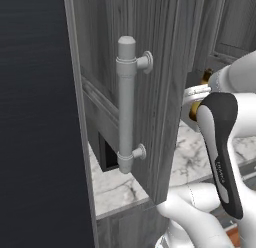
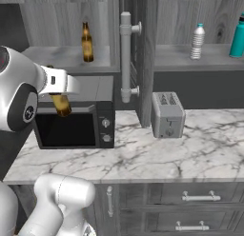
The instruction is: Sort all alcoholic drinks to one cabinet, and non-alcoholic drinks to the other.
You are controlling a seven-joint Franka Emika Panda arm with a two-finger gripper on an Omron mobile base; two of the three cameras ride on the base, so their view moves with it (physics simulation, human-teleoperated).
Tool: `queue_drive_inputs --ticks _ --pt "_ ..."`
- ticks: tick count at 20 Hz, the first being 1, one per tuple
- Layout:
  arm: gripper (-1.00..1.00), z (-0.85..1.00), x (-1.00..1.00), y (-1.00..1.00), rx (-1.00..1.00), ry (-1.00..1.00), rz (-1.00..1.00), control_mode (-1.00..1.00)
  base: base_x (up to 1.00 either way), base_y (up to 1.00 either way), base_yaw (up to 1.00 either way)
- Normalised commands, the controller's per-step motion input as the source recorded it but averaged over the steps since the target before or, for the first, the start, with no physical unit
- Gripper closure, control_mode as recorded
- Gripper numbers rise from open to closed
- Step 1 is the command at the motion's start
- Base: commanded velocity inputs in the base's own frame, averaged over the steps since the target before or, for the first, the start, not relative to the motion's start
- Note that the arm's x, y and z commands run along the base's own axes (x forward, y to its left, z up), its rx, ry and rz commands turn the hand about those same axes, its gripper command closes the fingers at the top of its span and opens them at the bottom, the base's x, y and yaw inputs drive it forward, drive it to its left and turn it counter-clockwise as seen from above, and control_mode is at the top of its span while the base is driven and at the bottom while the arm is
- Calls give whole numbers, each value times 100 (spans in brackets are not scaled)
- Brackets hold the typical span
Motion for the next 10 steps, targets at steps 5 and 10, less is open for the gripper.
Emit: queue_drive_inputs --ticks 5,10 --pt "100 0 -19 14 0 0 7 -100 0 0 0" --pt "100 7 -18 13 -1 -3 10 -100 0 0 0"
